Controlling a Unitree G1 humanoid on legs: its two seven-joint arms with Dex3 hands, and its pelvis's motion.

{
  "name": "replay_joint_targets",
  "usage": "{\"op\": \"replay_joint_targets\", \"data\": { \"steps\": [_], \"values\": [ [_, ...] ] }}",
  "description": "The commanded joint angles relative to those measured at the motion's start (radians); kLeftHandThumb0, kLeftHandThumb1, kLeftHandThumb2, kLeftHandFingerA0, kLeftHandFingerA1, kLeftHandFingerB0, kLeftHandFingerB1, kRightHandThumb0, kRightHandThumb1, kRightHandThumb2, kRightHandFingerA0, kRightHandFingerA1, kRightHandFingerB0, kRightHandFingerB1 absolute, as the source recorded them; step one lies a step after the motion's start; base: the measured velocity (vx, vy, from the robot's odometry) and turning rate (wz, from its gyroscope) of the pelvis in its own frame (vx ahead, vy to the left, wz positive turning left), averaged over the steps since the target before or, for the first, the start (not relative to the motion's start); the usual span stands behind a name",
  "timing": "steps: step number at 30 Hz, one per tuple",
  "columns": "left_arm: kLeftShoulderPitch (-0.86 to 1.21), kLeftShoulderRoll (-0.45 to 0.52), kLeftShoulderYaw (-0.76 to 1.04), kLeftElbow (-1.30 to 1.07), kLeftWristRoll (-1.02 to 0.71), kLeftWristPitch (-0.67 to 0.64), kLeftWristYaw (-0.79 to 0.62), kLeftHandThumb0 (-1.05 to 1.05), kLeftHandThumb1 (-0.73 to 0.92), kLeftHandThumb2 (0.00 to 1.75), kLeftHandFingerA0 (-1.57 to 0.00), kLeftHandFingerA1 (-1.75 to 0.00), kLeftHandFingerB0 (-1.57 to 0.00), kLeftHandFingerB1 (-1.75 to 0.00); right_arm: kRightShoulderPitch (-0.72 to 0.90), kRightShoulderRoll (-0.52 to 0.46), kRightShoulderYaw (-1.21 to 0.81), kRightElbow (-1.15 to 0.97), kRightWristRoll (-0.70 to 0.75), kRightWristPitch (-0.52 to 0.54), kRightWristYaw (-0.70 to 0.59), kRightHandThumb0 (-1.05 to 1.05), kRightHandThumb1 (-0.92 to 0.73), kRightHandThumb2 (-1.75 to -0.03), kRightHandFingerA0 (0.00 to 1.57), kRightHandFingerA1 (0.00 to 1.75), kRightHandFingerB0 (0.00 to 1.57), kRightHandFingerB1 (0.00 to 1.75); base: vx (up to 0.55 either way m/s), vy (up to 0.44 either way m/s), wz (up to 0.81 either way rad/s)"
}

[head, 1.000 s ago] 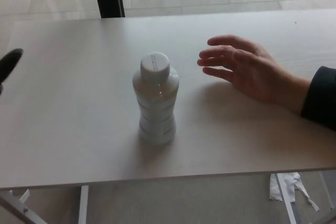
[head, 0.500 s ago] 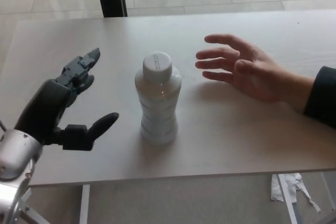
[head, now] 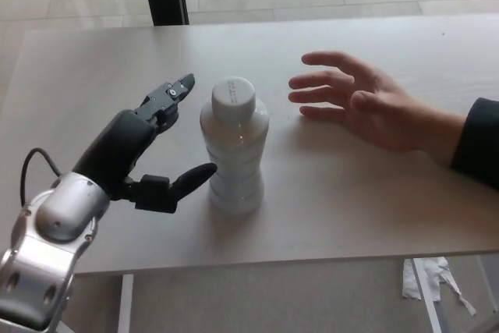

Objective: Pick up a bottle and hand it

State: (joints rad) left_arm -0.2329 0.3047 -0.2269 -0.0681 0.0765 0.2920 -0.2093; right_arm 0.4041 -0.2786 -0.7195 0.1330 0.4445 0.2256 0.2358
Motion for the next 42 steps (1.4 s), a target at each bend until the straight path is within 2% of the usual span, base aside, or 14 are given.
{"op": "replay_joint_targets", "data": {
  "steps": [1,7,8,17,18,20,21,22,31,32,33,34,36,42],
  "values": [
    [-0.023,-0.033,-0.020,0.044,0.066,0.074,0.034,-0.99,0.56,0.94,0.00,-0.28,0.00,0.00,-0.003,-0.018,-0.004,-0.032,0.015,0.041,-0.019,-0.80,-0.39,-0.88,0.42,0.72,0.34,0.63,0.00,0.000,0.00],
    [-0.032,-0.098,-0.022,0.095,0.070,0.152,0.046,-0.97,0.54,0.93,0.00,-0.23,0.00,0.00,0.009,-0.008,0.004,-0.061,0.006,0.030,-0.016,-0.78,-0.40,-0.88,0.42,0.73,0.34,0.62,0.00,0.000,0.00],
    [-0.048,-0.126,-0.033,0.145,0.074,0.155,0.058,-1.00,0.55,0.92,0.00,-0.25,0.00,0.00,0.004,-0.008,0.014,-0.046,-0.009,0.010,-0.013,-0.80,-0.55,-0.57,0.41,0.75,0.37,0.61,0.00,0.000,0.00],
    [-0.052,-0.139,-0.070,0.213,0.103,0.109,0.040,-0.96,0.52,0.92,0.00,-0.30,0.00,-0.13,0.001,-0.014,0.020,-0.077,-0.009,0.033,-0.029,-0.77,-0.56,-0.57,0.41,0.73,0.36,0.59,0.00,0.000,0.00],
    [-0.049,-0.142,-0.075,0.228,0.108,0.082,0.050,-1.01,0.55,0.90,0.00,-0.25,0.00,-0.10,-0.005,-0.015,0.021,-0.060,-0.007,0.020,-0.017,-0.76,-0.41,-0.87,0.41,0.72,0.36,0.63,0.00,0.000,0.00],
    [-0.045,-0.153,-0.066,0.233,0.106,0.062,0.070,-0.96,0.51,0.86,0.00,-0.22,0.00,-0.16,-0.019,-0.020,0.026,-0.019,-0.018,-0.014,-0.003,-0.78,-0.54,-0.58,0.43,0.72,0.36,0.57,0.00,0.000,0.00],
    [-0.049,-0.152,-0.070,0.240,0.118,0.040,0.081,-0.96,0.51,0.85,0.00,-0.23,0.00,-0.18,-0.033,-0.025,0.027,0.021,-0.022,-0.032,0.005,-0.77,-0.40,-0.87,0.44,0.70,0.34,0.60,0.00,0.000,0.00],
    [-0.059,-0.162,-0.062,0.250,0.114,0.017,0.091,-0.89,0.49,0.74,0.00,-0.21,0.00,0.00,-0.040,-0.028,0.028,0.023,-0.023,-0.032,0.000,-0.75,-0.54,-0.58,0.44,0.71,0.37,0.56,0.00,0.000,0.00],
    [-0.039,-0.229,-0.046,0.265,0.141,-0.065,0.196,-0.93,0.49,0.86,-0.01,-0.34,0.00,-0.23,-0.040,-0.028,0.031,-0.018,-0.014,-0.003,-0.014,-0.75,-0.53,-0.58,0.44,0.72,0.37,0.57,0.00,0.000,0.00],
    [-0.035,-0.241,-0.048,0.267,0.153,-0.068,0.220,-0.93,0.49,0.84,-0.07,-0.37,0.00,-0.20,-0.041,-0.025,0.029,-0.027,-0.008,0.003,-0.017,-0.75,-0.38,-0.86,0.44,0.72,0.37,0.62,0.00,0.000,0.00],
    [-0.027,-0.272,-0.047,0.278,0.163,-0.082,0.268,-0.85,0.44,0.72,-0.02,-0.43,0.00,0.00,-0.046,-0.023,0.024,-0.018,0.004,-0.005,-0.004,-0.74,-0.53,-0.56,0.47,0.73,0.37,0.57,0.00,0.000,0.00],
    [-0.021,-0.293,-0.039,0.284,0.159,-0.088,0.290,-0.83,0.44,0.71,-0.09,-0.48,0.00,0.00,-0.044,-0.023,0.024,-0.020,0.005,-0.004,-0.002,-0.74,-0.38,-0.86,0.46,0.73,0.35,0.61,0.00,0.000,0.00],
    [-0.011,-0.335,-0.033,0.301,0.161,-0.120,0.338,-0.77,0.45,0.70,-0.14,-0.55,0.00,0.00,-0.048,-0.023,0.022,-0.015,0.009,-0.003,-0.002,-0.72,-0.53,-0.57,0.45,0.72,0.38,0.56,0.00,0.000,0.00],
    [-0.007,-0.430,-0.026,0.336,0.156,-0.206,0.412,-0.60,0.56,0.57,-0.68,-0.71,0.00,0.00,-0.052,-0.025,0.031,-0.026,-0.004,-0.005,-0.010,-0.74,-0.53,-0.57,0.44,0.73,0.38,0.58,0.00,0.000,0.00]
  ]
}}
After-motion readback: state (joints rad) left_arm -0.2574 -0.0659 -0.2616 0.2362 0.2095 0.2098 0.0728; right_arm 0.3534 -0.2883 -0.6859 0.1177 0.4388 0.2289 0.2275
